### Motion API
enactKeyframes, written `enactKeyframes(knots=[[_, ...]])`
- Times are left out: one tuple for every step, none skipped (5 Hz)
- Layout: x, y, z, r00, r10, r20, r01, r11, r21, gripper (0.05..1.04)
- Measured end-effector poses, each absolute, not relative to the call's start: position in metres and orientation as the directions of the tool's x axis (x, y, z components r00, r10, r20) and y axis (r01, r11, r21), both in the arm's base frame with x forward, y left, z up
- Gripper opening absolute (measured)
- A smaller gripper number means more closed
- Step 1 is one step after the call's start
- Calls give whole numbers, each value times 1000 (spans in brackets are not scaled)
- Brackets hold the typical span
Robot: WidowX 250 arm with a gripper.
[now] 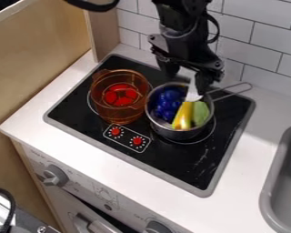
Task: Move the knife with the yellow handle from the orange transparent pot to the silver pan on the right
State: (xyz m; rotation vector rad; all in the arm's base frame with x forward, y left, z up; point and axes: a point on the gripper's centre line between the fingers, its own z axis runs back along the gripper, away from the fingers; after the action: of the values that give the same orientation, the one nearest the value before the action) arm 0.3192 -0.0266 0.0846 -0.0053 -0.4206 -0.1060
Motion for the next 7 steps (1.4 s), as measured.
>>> enactKeyframes(knots=[[314,-25,82,920,-94,381,96,995,16,1001],[310,-25,85,926,-74,370,73,997,16,1001],[303,-31,94,946,-33,323,25,999,31,1001],[294,-35,103,956,-10,292,-6,999,53,1001],[279,-34,115,960,30,278,-49,997,61,1001],[261,-30,121,963,29,267,-43,998,46,1001],[247,-20,122,963,4,268,-19,998,54,1001]])
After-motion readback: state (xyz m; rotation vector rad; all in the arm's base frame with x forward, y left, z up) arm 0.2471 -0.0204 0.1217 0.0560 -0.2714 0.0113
